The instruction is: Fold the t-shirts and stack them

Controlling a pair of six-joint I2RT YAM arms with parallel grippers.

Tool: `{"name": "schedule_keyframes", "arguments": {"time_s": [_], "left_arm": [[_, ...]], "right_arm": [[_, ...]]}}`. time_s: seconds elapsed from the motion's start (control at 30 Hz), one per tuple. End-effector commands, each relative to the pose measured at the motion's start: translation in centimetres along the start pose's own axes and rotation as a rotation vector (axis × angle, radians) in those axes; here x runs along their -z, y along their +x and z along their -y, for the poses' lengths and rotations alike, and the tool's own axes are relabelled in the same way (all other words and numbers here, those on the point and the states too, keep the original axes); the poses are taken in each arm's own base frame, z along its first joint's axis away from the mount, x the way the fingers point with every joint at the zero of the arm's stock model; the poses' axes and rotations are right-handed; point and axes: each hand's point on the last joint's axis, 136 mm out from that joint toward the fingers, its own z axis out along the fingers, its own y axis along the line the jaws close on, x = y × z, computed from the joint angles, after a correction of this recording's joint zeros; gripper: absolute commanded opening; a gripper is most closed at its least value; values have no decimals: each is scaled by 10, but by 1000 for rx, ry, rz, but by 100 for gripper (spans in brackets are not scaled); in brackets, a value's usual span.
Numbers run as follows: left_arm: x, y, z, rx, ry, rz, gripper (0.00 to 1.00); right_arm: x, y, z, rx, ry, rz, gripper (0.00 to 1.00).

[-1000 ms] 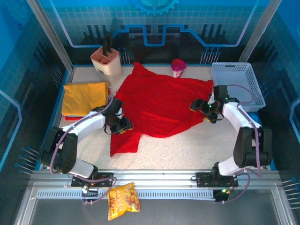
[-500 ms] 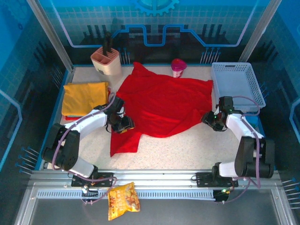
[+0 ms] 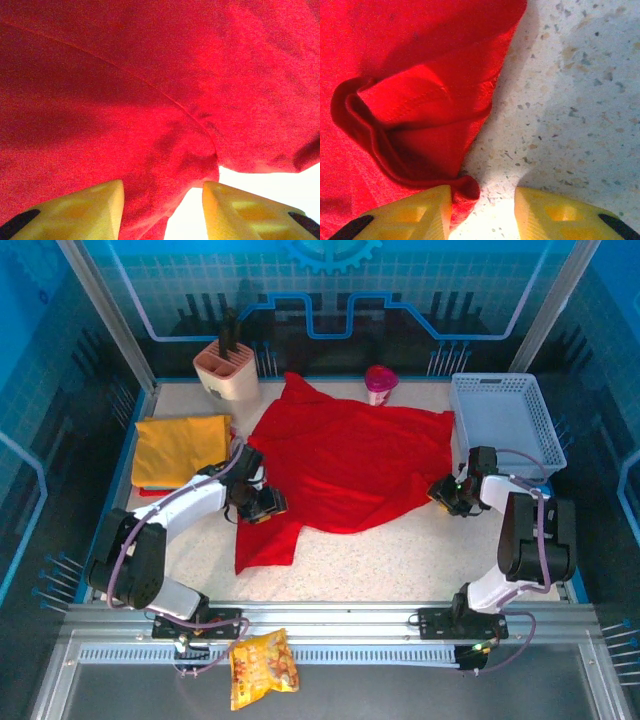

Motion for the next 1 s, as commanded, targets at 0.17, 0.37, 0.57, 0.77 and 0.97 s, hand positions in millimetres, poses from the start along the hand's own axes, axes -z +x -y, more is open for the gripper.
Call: {"name": "schedule_keyframes", "arguments": {"time_s": [0.17, 0.37, 0.57, 0.77, 0.97], "left_arm": [[6, 2, 4, 1, 11, 3, 46], [7, 1, 5, -2, 14, 6, 45], [11, 0, 7, -5, 19, 17, 46], [12, -1, 9, -5, 24, 21, 45], [11, -1, 8, -3, 26, 21, 45]], "right_arm": [[-11, -2, -30, 48, -146, 13, 35], [-9, -2, -29, 59, -129, 16, 35], [-1, -1, -27, 76, -105, 37, 40], [-3, 2, -24, 83, -95, 29, 40], [-10, 5, -28, 78, -142, 13, 36]]}}
